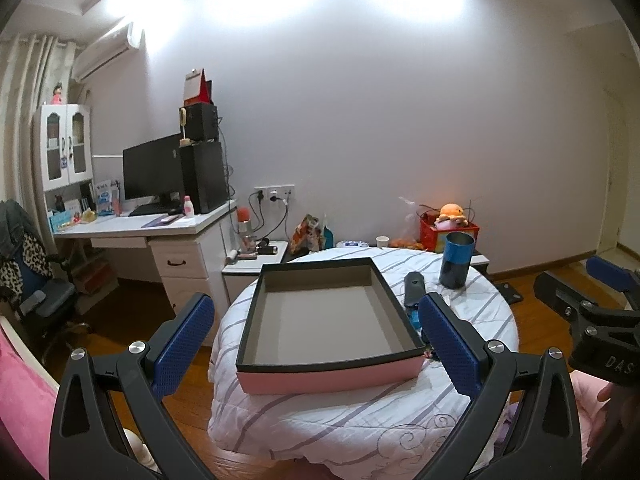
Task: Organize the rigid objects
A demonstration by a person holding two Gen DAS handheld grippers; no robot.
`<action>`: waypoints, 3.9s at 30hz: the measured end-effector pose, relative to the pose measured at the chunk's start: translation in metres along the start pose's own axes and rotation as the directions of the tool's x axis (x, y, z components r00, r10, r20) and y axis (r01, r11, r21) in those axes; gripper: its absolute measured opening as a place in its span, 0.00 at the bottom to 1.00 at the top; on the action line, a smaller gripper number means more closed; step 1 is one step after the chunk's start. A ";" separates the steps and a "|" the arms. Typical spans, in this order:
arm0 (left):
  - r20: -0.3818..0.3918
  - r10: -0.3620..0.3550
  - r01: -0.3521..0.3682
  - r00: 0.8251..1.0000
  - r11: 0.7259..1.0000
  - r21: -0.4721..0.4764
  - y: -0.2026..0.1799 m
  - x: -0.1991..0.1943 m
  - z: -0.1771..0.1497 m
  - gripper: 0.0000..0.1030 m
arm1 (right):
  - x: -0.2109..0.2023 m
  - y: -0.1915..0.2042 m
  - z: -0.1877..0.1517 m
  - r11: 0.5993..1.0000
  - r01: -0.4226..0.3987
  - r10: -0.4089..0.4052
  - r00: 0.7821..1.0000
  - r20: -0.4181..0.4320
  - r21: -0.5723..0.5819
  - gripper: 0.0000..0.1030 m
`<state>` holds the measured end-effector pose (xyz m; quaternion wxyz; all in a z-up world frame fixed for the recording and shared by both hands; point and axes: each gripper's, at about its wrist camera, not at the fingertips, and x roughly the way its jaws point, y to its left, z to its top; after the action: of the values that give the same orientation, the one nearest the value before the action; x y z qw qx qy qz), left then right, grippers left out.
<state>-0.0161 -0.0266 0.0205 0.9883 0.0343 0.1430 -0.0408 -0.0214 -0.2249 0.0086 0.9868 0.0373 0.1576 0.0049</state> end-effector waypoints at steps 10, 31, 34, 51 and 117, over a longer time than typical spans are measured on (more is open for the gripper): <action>0.006 0.001 -0.001 1.000 1.000 0.015 -0.007 -0.006 0.003 1.00 | -0.004 -0.008 -0.002 1.000 -0.005 0.005 1.000 0.002 0.020 1.00; 0.001 0.012 -0.012 1.000 1.000 0.025 -0.013 -0.007 0.004 1.00 | -0.004 -0.017 -0.003 1.000 0.000 0.001 1.000 -0.009 0.031 1.00; 0.003 0.012 -0.012 1.000 1.000 0.021 -0.011 -0.008 0.004 1.00 | -0.004 -0.017 -0.003 1.000 -0.001 0.002 1.000 -0.014 0.030 1.00; -0.001 0.010 -0.010 1.000 1.000 -0.026 0.003 0.016 0.000 1.00 | 0.011 -0.002 -0.003 1.000 -0.025 0.025 0.999 0.029 -0.003 1.00; -0.324 0.048 -0.066 0.945 0.997 -0.045 0.068 0.173 0.010 1.00 | 0.157 -0.038 0.023 0.999 0.002 -0.011 0.974 -0.228 -0.040 1.00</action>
<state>0.1579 0.0279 -0.0157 0.9529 0.0174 0.3029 -0.0020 0.1348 -0.2609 -0.0208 0.9627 0.0163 0.2698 0.0088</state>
